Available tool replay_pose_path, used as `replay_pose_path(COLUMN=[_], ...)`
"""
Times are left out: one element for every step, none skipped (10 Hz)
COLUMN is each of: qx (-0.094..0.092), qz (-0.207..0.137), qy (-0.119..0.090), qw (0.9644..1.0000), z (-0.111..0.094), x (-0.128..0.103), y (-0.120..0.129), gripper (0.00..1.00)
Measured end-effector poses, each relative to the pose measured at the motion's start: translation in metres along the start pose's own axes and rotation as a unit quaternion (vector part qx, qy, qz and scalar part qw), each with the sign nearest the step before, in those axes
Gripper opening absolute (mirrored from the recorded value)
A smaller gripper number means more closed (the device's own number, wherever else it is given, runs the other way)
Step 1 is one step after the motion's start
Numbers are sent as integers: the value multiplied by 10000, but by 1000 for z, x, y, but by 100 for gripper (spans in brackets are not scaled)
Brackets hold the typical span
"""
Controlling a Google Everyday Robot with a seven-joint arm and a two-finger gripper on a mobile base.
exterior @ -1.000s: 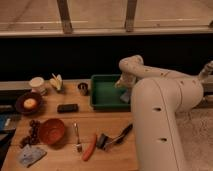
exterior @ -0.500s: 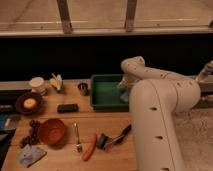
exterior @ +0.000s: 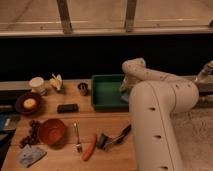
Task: Place sponge in metal cup
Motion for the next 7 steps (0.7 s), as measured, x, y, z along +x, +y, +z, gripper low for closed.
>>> replay_pose_path(qx=[-27, -47, -76, -97, -139, -211, -326], qz=[-22, -49, -110, -155, -219, -286, -386], qy=[-8, -16, -24, -42, -82, -161, -286], qw=[10000, 10000, 9999, 9998, 9996, 9992, 9983], z=[-1, -1, -2, -3, -6, -15, -32], x=[1, 2, 4, 6, 8, 8, 8], y=[1, 3, 7, 10, 15, 21, 27], gripper=[37, 28, 15, 7, 2, 0, 0])
